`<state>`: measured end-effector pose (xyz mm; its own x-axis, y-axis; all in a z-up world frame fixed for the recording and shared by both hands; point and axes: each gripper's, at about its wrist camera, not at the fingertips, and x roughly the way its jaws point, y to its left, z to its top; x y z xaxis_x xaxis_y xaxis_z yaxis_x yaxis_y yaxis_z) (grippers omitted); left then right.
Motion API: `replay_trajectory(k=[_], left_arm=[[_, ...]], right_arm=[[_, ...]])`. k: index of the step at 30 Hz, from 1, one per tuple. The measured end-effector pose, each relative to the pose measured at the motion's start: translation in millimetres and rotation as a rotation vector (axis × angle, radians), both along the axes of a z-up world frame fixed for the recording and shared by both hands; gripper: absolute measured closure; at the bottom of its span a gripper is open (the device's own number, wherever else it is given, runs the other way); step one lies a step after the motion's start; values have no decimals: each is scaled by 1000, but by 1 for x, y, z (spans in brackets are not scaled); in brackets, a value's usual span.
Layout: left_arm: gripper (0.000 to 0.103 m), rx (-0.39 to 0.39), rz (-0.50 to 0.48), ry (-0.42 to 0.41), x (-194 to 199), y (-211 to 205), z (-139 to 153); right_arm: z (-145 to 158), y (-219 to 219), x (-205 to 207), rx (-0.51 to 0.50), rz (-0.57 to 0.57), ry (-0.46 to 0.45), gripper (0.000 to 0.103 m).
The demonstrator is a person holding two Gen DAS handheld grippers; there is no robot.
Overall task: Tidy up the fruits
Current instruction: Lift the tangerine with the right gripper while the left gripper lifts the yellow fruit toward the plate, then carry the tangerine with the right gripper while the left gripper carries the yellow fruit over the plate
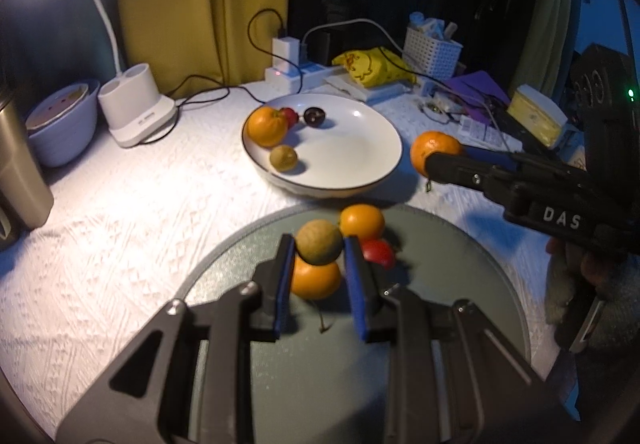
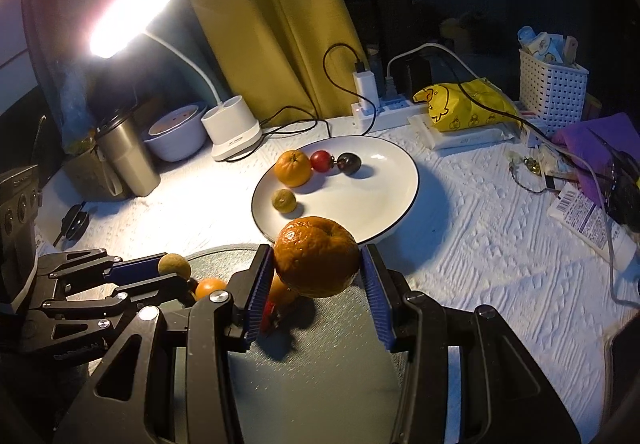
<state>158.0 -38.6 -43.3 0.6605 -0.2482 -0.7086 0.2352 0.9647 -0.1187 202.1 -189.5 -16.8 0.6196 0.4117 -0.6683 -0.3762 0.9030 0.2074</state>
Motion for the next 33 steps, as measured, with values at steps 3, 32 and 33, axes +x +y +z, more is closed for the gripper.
replay_trajectory(k=[3,32,33], left_arm=[[77,3,-5,1,8,-3,0],[77,20,-64,16,106,-28,-11],[77,23,-65,17,110,-29,-11]], right_arm=[[-1,-2,7,-1,-2,2,56],[-12,-12,99,-23,-3,-5,56],[-13,-10,102,-26,-1,-4,56]])
